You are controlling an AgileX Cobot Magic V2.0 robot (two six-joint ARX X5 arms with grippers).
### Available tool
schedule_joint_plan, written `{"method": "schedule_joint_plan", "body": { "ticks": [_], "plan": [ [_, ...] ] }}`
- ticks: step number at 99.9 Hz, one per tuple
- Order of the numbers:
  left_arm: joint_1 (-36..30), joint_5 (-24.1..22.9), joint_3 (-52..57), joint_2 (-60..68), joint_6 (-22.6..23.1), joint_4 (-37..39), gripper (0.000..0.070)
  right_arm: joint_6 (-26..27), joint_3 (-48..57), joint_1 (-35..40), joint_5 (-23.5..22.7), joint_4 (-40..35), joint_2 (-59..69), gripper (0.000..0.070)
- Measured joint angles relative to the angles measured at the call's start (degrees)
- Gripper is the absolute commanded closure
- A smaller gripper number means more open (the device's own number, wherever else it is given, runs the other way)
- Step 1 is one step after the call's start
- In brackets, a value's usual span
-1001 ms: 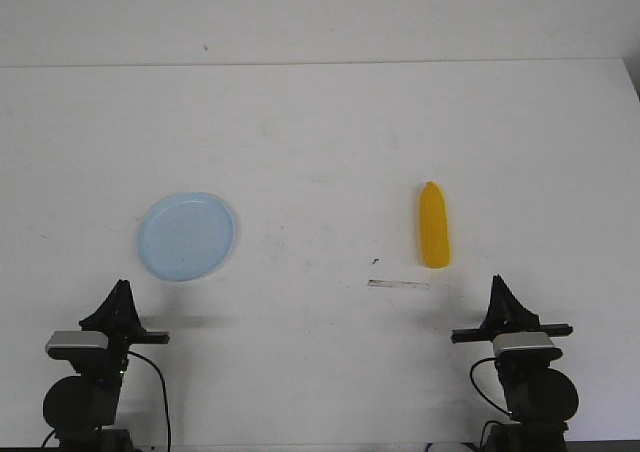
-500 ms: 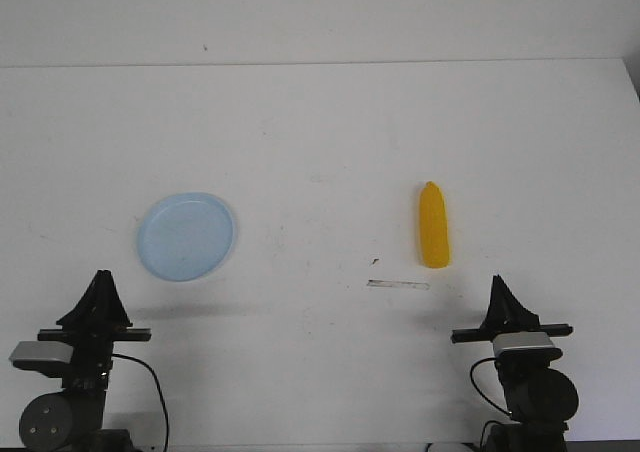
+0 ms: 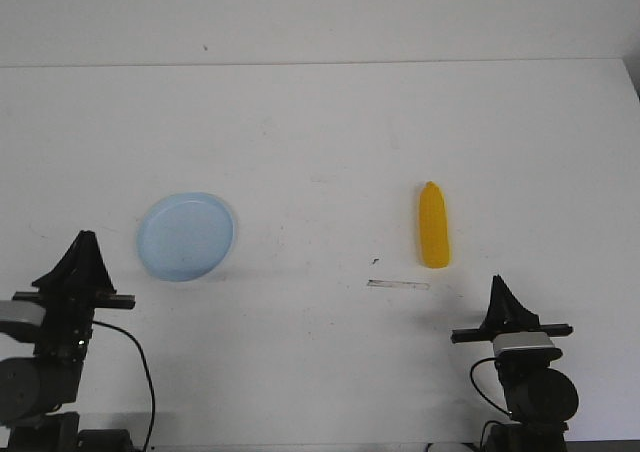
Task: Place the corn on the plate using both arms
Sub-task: 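Raise the left gripper and move it toward the light blue plate, then grip the rim of the light blue plate with the left gripper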
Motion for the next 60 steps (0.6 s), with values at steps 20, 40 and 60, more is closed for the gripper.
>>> {"method": "schedule_joint_plan", "body": {
  "ticks": [20, 40, 60],
  "plan": [
    [-0.04, 5.9, 8.35, 16.44, 0.02, -4.57, 0.0699, 0.0, 0.0, 0.0, 0.0, 0.0, 0.0, 0.0684],
    [-0.04, 6.14, 14.75, 30.97, 0.02, -17.97, 0.0699, 0.0, 0.0, 0.0, 0.0, 0.0, 0.0, 0.0684],
    [1.09, 7.19, 26.38, 45.09, -0.04, -37.55, 0.0699, 0.0, 0.0, 0.0, 0.0, 0.0, 0.0, 0.0684]
  ]
}}
